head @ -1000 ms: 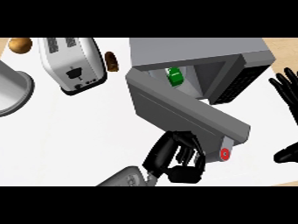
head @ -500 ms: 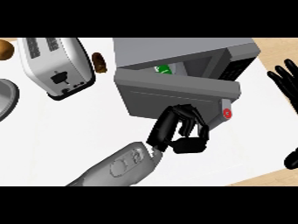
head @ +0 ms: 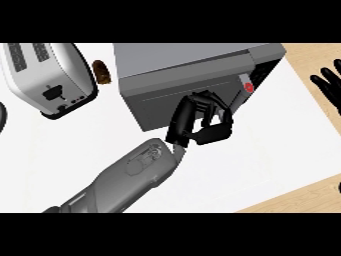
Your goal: Pick up the milk, place it into the microwave and close the microwave
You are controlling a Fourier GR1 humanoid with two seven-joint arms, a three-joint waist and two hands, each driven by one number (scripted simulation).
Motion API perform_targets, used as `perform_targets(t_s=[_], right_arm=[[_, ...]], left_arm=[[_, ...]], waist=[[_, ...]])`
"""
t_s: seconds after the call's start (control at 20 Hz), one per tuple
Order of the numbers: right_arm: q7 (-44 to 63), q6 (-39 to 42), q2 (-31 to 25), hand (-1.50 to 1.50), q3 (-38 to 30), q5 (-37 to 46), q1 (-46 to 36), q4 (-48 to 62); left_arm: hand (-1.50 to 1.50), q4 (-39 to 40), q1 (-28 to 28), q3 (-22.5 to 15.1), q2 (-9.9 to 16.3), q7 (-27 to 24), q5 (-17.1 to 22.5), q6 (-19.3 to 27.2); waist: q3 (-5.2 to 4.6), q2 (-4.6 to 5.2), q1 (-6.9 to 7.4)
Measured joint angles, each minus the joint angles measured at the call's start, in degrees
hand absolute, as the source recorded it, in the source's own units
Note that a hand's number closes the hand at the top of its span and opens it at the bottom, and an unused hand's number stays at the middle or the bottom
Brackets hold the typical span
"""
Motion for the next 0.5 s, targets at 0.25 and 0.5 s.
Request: perform_targets(t_s=[0.25, 0.5], right_arm=[[1.6, 0.5, -0.8, -1.50, 0.1, -2.4, -1.1, -0.6], [3.0, 0.6, -1.7, -1.50, -0.1, -4.2, -2.2, -1.2]], left_arm=[[1.50, 0.9, -0.9, 1.6, 0.0, -3.3, 3.9, -0.1], [1.50, 1.3, -0.8, 1.7, 0.0, -6.6, 6.6, -0.2]], waist=[[0.05, 0.40, -0.99], [0.14, 0.47, -1.53]])
